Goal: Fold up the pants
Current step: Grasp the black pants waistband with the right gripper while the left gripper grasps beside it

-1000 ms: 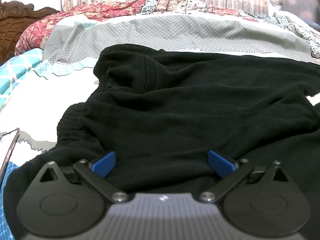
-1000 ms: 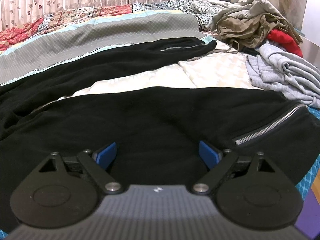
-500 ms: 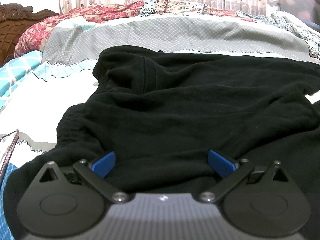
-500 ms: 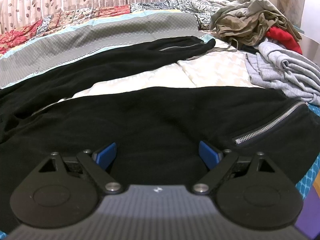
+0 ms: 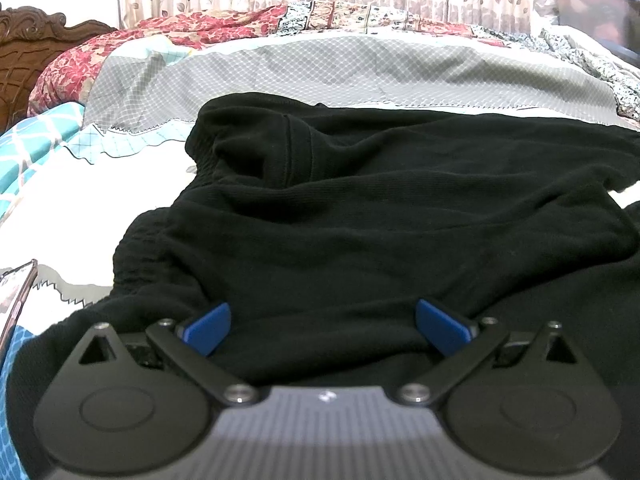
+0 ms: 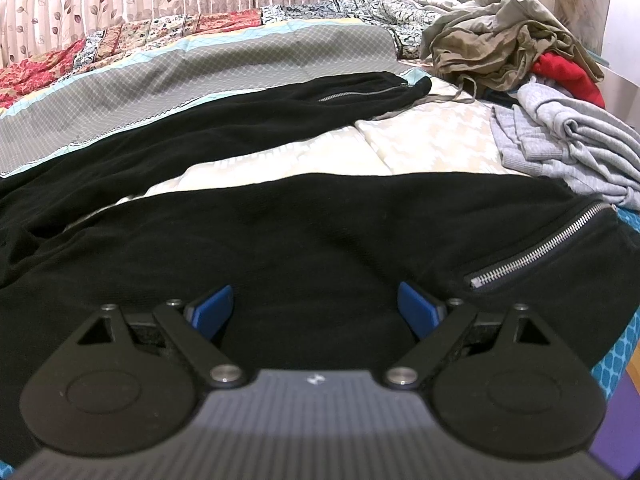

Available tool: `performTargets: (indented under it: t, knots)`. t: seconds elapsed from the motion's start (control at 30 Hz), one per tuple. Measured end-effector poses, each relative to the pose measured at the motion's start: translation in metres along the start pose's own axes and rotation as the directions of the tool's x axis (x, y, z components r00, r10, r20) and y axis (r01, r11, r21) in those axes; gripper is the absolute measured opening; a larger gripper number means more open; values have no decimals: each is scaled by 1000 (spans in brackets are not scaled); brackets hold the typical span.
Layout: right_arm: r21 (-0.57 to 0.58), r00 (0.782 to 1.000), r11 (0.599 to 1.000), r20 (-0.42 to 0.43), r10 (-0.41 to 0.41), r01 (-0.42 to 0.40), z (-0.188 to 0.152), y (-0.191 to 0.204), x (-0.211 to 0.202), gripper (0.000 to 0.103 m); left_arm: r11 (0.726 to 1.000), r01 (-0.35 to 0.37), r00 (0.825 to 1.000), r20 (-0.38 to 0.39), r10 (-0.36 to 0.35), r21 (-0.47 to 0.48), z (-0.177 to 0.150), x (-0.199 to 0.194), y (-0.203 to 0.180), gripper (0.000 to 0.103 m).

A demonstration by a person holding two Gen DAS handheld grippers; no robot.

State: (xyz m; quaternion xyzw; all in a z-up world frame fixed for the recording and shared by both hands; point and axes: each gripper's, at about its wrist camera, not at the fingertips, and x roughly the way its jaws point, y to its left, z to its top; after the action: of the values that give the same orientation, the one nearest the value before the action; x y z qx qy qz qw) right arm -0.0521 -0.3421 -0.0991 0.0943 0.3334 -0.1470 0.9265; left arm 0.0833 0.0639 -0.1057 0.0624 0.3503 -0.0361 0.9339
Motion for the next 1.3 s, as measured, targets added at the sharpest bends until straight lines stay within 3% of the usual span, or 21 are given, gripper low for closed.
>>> performTargets:
  t: [0.5, 0.53, 0.6, 0.73, 0.8, 0.93, 1.03, 1.17, 1.23, 1.3]
  knots:
    - [-2, 1000, 1000, -3, 13, -13, 2, -5, 0, 91, 1000, 1, 1000, 10, -1, -6, 0, -3, -2, 102]
    - [3, 1000, 1000, 3, 10, -10, 4, -6, -3, 88, 1000, 2, 1000, 7, -2, -6, 1, -3, -2, 102]
    - [-7, 1000, 1000, 31, -8, 8, 9, -4, -10, 61, 1000, 10, 1000, -7, -10, -7, 4, -3, -1, 102]
    - [-38, 988, 998, 143, 55, -50, 29, 8, -31, 60, 999, 51, 998, -44, -50, 6, 18, -11, 5, 97]
    - [-28, 980, 994, 169, 109, -106, 40, 15, -33, 61, 997, 81, 997, -10, -81, 10, 26, -27, 10, 94]
    - [-29, 968, 983, 172, 183, -180, 54, 31, -13, 61, 989, 150, 980, 135, -149, -2, 54, -66, 27, 100]
    - [1, 971, 981, 141, 193, -195, 58, 38, 13, 61, 994, 106, 973, 204, -110, 32, 89, -70, 41, 100]
    - [96, 981, 976, 41, 192, -195, 47, 38, 52, 61, 989, 2, 974, 225, -35, 146, 144, -36, 51, 100]
    - [95, 978, 975, 64, 197, -203, 43, 39, 51, 63, 979, -32, 974, 226, -14, 201, 164, -12, 48, 100]
    - [85, 976, 973, 60, 208, -212, 44, 41, 48, 66, 972, -19, 983, 184, -26, 236, 181, 21, 45, 100]
